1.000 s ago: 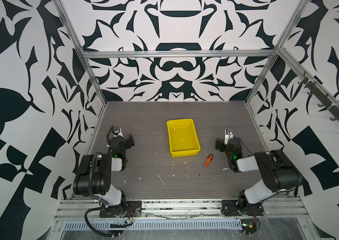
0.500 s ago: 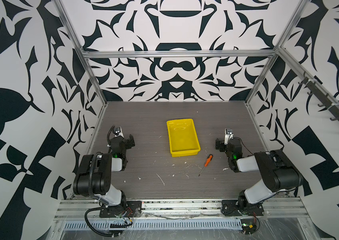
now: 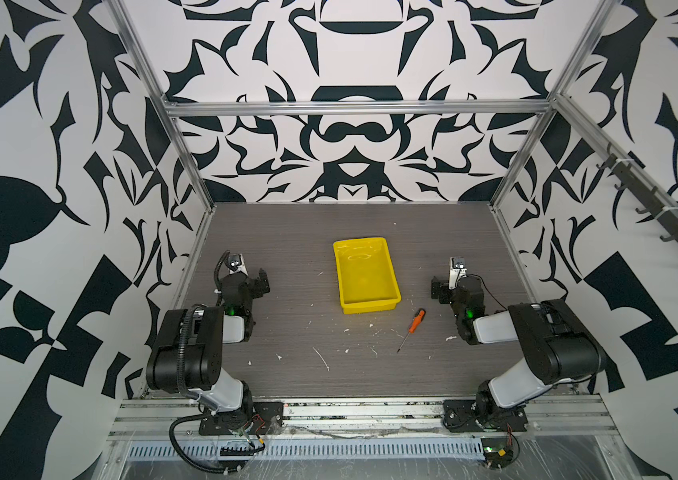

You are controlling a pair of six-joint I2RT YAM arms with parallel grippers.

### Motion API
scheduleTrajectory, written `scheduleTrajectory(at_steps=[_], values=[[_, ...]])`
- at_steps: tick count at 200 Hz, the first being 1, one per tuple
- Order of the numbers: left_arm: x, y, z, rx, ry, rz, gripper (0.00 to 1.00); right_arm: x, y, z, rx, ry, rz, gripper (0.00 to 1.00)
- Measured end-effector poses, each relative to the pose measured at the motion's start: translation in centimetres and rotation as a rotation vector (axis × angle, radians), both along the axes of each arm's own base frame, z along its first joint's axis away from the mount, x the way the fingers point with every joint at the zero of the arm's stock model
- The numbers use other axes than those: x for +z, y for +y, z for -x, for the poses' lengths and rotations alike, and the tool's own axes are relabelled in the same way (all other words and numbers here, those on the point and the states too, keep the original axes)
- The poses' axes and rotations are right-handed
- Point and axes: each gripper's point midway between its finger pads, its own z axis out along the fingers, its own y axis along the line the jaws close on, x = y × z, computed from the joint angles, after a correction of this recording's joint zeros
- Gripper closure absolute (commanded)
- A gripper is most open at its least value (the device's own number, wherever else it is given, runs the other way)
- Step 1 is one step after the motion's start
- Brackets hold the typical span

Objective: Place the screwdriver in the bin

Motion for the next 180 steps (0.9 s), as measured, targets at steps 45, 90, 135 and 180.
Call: scheduleTrajectory(at_steps=[45,90,135,180], values=[[0.2,-0.7,-0.2,-0.044,-0.011,0.009,0.00,0.0,0.0,0.0,-0.001,0.000,0.000,0.00],[1.8,-1.9,0.1,-0.097,-0.004,0.011,0.00,1.4,-0.2,0.1,-0.011,-0.036,-0.005,0.00],[12.8,-9.0,-2.0,-0.208,-0.074,0.017,0.00,2.7,-0.9,0.6,-0.054,-0.083,-0.011,0.00],[13.3,-18.8,-0.7,-0.488,0.038,0.260,0.00,2.9,-1.4,1.0,-0.085,-0.066,0.000,0.00]])
